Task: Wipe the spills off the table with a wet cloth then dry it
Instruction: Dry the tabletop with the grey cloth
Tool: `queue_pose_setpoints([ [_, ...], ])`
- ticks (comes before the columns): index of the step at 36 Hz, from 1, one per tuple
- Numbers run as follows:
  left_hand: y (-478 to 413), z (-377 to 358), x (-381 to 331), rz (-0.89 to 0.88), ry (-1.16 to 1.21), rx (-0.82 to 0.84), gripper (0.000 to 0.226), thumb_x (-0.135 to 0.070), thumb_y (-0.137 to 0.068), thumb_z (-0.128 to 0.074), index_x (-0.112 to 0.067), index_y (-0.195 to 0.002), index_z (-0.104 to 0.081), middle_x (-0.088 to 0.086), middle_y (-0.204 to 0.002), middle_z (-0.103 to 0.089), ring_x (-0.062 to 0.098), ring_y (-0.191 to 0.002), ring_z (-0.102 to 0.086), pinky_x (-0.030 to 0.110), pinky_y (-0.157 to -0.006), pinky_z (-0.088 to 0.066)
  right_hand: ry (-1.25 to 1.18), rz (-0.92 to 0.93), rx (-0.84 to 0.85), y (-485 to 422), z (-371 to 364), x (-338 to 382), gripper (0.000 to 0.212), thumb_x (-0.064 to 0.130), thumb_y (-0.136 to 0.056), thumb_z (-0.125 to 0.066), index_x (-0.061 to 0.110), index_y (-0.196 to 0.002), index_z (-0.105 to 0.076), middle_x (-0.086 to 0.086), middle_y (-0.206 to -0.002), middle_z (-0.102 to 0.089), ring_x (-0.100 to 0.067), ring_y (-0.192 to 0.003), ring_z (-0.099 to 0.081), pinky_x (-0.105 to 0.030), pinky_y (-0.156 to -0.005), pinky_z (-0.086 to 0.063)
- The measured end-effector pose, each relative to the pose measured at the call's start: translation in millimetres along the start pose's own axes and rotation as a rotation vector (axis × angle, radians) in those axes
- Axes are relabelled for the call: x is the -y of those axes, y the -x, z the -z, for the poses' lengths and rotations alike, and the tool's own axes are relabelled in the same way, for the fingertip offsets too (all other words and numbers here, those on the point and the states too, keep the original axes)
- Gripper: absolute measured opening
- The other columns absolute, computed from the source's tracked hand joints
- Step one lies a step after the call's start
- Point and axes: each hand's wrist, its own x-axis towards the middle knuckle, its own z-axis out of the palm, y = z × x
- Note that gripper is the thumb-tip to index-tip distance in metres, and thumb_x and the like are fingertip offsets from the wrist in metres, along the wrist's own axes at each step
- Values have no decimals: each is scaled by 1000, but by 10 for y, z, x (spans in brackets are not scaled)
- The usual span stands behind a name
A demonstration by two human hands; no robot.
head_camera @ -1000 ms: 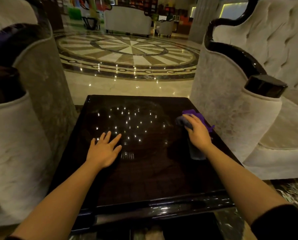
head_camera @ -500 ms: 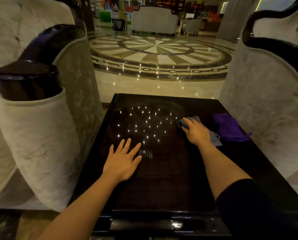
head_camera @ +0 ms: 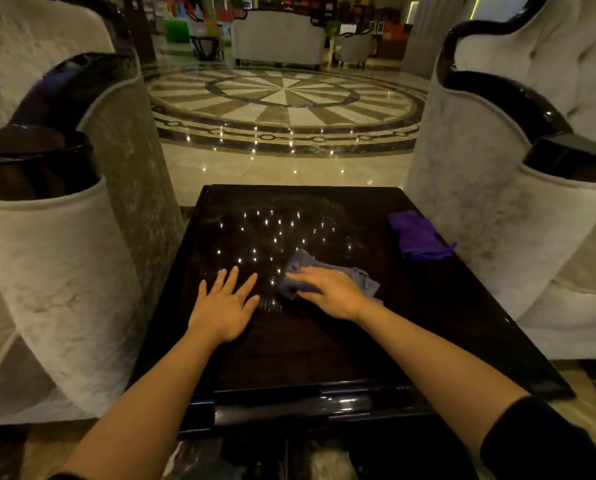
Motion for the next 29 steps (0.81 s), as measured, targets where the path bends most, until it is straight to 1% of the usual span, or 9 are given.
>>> queue_pose_setpoints([
  [5, 14, 17, 0, 2, -7, 13, 54, -49, -96, -17, -36, -146, -2, 4, -158, 5, 23, -145, 8, 49, -116, 2, -69, 72, 32, 382, -79, 208, 41, 24, -90, -54, 27, -130, -46, -3, -142, -46, -18, -135, -34, -42, -111, -29],
  [9, 39, 41, -14, 4, -10, 16, 54, -48, -96, -17, -35, -146, -1, 5, -158, 5, 23, -145, 8, 48, -116, 2, -128, 129, 29, 708, -99, 344, 38, 22, -87, -59, 25, -124, -53, 0, -136, -53, -17, -132, -39, -41, -109, -32],
  [16, 61, 79, -28, 4, -14, 24, 54, -47, -97, -14, -32, -146, 1, 5, -158, 7, 23, -145, 9, 47, -117, 2, -163, 195, 6, 1116, -60, 479, 33, 12, -86, -56, 17, -118, -59, -4, -130, -59, -16, -130, -41, -28, -105, -26],
  [19, 52, 74, -19, 3, -13, 17, 54, -48, -97, -14, -32, -146, 2, 5, -158, 8, 23, -145, 10, 47, -117, 2, -200, 259, -17, 1253, -17, 516, 26, 15, -86, -52, 12, -107, -65, -9, -117, -67, -15, -121, -50, -9, -101, -21],
  [21, 33, 62, -9, 4, -14, 14, 54, -48, -97, -14, -33, -146, 2, 4, -158, 9, 22, -145, 10, 47, -117, 3, -234, 280, 29, 1314, 17, 493, 23, 12, -86, -52, 8, -103, -66, -12, -112, -69, -11, -115, -50, 2, -98, -18],
  [22, 27, 54, -2, 4, -15, 16, 54, -48, -96, -13, -33, -146, 3, 4, -158, 9, 22, -145, 10, 47, -117, 3, -249, 267, 54, 1327, 42, 480, 22, 10, -86, -53, 7, -105, -66, -12, -114, -68, -10, -116, -50, 1, -98, -20],
  [25, 15, 30, 13, 5, -12, 19, 54, -48, -96, -12, -33, -146, 4, 4, -158, 10, 21, -145, 11, 47, -117, 3, -279, 208, 71, 1265, 182, 380, 23, 3, -86, -55, 5, -107, -65, -14, -118, -65, -17, -117, -53, -12, -101, -31],
  [27, 16, 24, 19, 6, -7, 22, 54, -48, -96, -12, -33, -146, 4, 4, -158, 10, 21, -145, 11, 47, -117, 4, -296, 173, -42, 1137, 367, 280, 24, -4, -83, -57, 1, -104, -65, -19, -116, -64, -20, -113, -54, -11, -97, -33],
  [29, 20, 28, 18, 8, -6, 28, 54, -48, -96, -12, -33, -146, 4, 4, -158, 10, 21, -145, 12, 47, -117, 4, -283, 133, -167, 950, 581, 146, 25, -7, -81, -58, 1, -103, -65, -20, -115, -63, -22, -112, -54, -14, -96, -34],
])
